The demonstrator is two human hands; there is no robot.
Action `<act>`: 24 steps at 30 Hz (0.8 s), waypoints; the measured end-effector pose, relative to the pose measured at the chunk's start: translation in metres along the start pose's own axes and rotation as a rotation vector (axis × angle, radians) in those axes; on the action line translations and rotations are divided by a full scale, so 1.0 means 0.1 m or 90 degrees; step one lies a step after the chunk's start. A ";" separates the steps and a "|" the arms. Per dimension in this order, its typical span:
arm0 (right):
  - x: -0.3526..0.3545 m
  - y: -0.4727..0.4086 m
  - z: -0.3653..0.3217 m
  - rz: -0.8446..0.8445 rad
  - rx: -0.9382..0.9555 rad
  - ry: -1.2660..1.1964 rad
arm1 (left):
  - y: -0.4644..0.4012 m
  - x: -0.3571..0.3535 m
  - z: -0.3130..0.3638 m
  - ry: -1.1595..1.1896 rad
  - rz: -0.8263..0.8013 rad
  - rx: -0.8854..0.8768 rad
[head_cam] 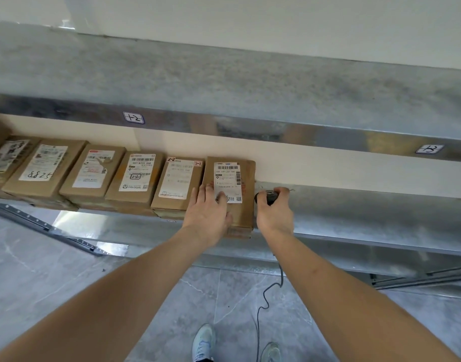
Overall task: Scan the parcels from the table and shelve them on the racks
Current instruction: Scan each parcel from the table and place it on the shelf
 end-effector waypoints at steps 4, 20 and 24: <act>0.11 0.10 0.00 0.020 0.002 -0.046 | -0.03 0.14 0.07 -0.009 -0.043 0.006; 1.30 0.93 0.81 0.283 -0.080 -0.260 | 0.29 0.78 1.50 0.015 0.000 -0.422; 1.67 1.22 1.18 0.349 -0.118 -0.283 | 0.51 0.79 2.04 0.007 -0.014 -0.505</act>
Point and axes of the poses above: each hand's wrist, its own y-axis away from the middle knuckle, its own x-axis out of the back of the hand, z = x × y, the point moved 5 cm from there along -y, towards the middle knuckle, and after that the axes turned 13 degrees about y, right-handed, at the moved point
